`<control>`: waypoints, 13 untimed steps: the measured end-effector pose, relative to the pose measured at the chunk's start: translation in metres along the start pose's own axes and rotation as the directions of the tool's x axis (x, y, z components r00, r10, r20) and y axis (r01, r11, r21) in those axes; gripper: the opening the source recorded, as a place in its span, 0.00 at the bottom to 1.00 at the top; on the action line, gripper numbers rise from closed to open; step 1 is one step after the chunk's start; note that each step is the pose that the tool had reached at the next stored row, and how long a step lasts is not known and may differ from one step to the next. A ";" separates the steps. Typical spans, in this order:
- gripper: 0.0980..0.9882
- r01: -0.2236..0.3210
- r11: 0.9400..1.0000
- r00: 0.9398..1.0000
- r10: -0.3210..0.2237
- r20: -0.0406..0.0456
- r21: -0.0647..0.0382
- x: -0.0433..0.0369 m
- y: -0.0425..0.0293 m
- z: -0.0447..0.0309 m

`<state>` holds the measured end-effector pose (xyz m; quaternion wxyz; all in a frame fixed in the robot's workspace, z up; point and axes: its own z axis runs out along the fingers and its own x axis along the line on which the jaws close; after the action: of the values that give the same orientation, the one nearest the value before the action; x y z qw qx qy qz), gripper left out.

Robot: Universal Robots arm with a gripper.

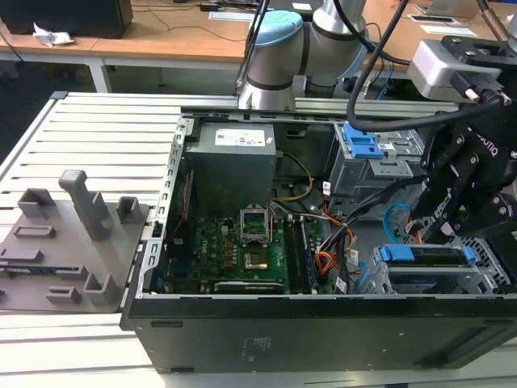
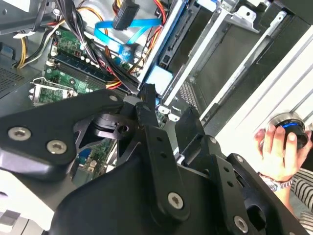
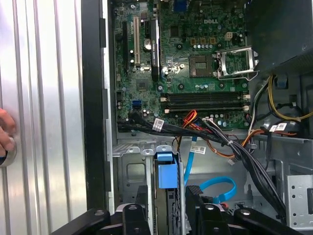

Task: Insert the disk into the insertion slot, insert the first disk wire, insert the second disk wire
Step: 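Insert the disk into the insertion slot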

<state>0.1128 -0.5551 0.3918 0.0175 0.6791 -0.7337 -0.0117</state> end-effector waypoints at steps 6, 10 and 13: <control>0.37 0.000 1.000 1.000 0.000 0.000 0.000 0.0000 0.0000 0.0001; 0.02 0.000 1.000 1.000 0.000 0.000 0.000 0.0000 0.0000 0.0003; 0.01 0.000 1.000 1.000 0.000 0.000 0.000 0.0000 0.0000 0.0004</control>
<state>0.1128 -0.5551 0.3914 0.0175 0.6792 -0.7337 -0.0117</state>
